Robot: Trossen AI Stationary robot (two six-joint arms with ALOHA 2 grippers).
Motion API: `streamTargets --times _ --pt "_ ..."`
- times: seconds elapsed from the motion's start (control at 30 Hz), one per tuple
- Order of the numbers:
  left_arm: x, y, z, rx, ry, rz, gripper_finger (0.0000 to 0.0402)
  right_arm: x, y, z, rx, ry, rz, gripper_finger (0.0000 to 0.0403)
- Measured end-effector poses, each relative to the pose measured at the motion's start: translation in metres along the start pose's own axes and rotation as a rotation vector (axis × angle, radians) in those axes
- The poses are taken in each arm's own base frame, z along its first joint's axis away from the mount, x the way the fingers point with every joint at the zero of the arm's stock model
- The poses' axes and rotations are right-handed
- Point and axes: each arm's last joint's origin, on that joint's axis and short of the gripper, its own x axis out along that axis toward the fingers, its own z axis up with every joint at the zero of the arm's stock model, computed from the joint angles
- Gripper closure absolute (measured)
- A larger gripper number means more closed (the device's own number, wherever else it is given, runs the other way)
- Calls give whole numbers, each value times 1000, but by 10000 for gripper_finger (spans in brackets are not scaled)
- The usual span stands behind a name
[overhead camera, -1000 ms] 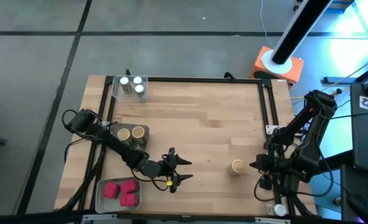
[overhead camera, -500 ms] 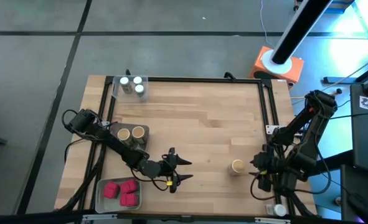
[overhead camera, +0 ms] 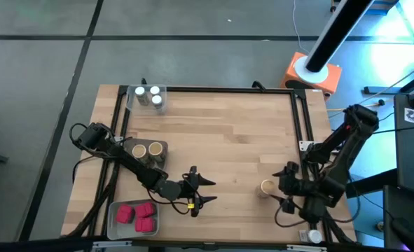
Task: Sort spices by type
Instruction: Put the brown spice bottle into the black bin
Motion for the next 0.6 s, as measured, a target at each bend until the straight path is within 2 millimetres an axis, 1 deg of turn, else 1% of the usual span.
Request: streamTargets --times 0.1,0.17,0.27,0.6 --pt "0 1 -1 3 9 5 156 12 -1 -2 6 21 -9 43" --pt "0 1 -1 1 13 6 156 16 -2 -2 -2 35 -8 46" --pt "0 1 -2 -1 15 7 156 18 -2 1 -10 45 8 46" --pt "2 3 -1 -12 14 16 156 18 -1 0 -30 61 20 45"
